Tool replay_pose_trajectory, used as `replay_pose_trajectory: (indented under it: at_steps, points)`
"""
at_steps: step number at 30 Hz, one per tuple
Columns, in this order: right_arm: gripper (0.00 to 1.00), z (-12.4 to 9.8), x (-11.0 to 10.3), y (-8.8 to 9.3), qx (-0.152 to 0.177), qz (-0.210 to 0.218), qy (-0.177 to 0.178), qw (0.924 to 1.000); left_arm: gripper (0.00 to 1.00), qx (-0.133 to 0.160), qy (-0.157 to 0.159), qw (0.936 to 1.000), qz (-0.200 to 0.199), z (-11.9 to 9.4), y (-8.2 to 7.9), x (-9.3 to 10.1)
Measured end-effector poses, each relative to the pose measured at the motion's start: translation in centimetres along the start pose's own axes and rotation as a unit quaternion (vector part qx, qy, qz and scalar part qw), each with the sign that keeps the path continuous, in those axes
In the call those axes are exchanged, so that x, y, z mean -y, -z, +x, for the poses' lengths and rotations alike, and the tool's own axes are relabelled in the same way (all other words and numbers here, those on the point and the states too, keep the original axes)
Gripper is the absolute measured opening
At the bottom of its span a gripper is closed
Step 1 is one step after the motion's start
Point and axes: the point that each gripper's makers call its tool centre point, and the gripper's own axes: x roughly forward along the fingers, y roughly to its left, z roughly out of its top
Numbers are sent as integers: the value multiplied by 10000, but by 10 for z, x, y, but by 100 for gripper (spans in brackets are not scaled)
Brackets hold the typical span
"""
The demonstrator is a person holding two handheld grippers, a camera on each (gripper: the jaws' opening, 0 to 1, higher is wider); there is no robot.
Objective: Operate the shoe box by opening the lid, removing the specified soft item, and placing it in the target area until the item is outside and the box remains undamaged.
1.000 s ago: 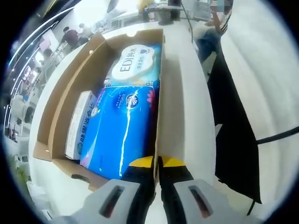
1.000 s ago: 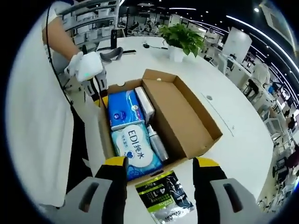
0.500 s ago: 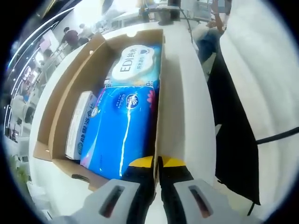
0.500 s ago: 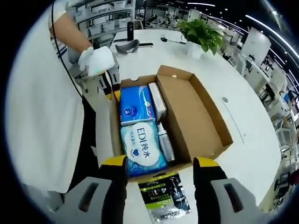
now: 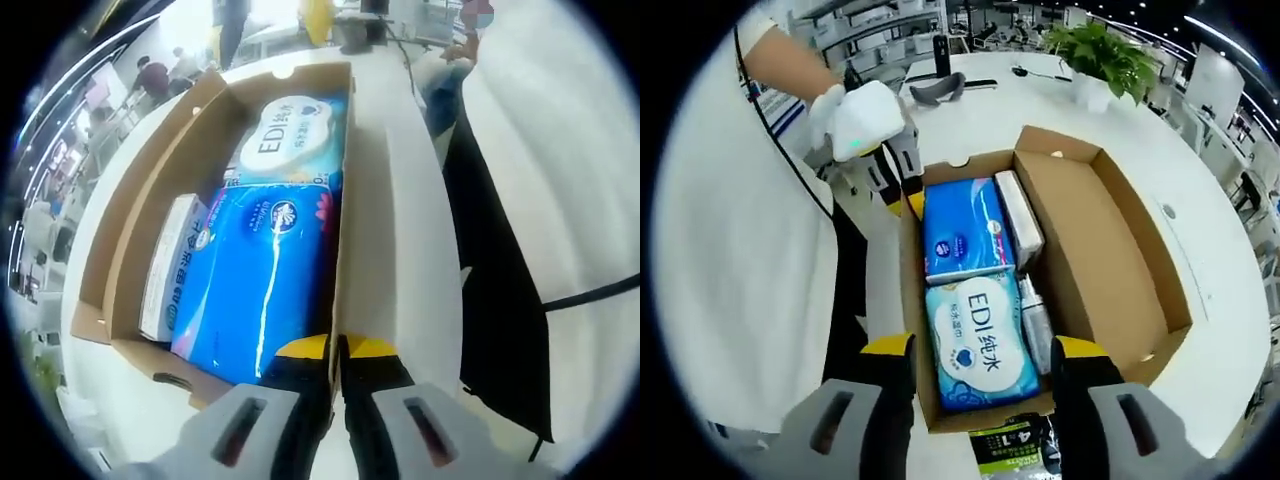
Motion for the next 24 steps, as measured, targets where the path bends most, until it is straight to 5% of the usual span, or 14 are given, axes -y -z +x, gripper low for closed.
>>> replay_pose_trajectory:
  at_steps: [7, 18, 20, 24]
  points:
    - [54, 25, 2, 19, -633, -117, -67, 9979, 3, -1, -32, 10000, -19, 0, 0, 0]
    - [55, 44, -8, 13, -603, 114, -498, 9969, 3, -2, -56, 10000, -20, 0, 0, 0]
    - [58, 49, -12, 11, -493, 530, -789, 9942, 3, -3, -53, 10000, -21, 0, 0, 0]
    - [58, 53, -7, 18, -736, 87, -631, 9953, 3, 4, -63, 10000, -15, 0, 0, 0]
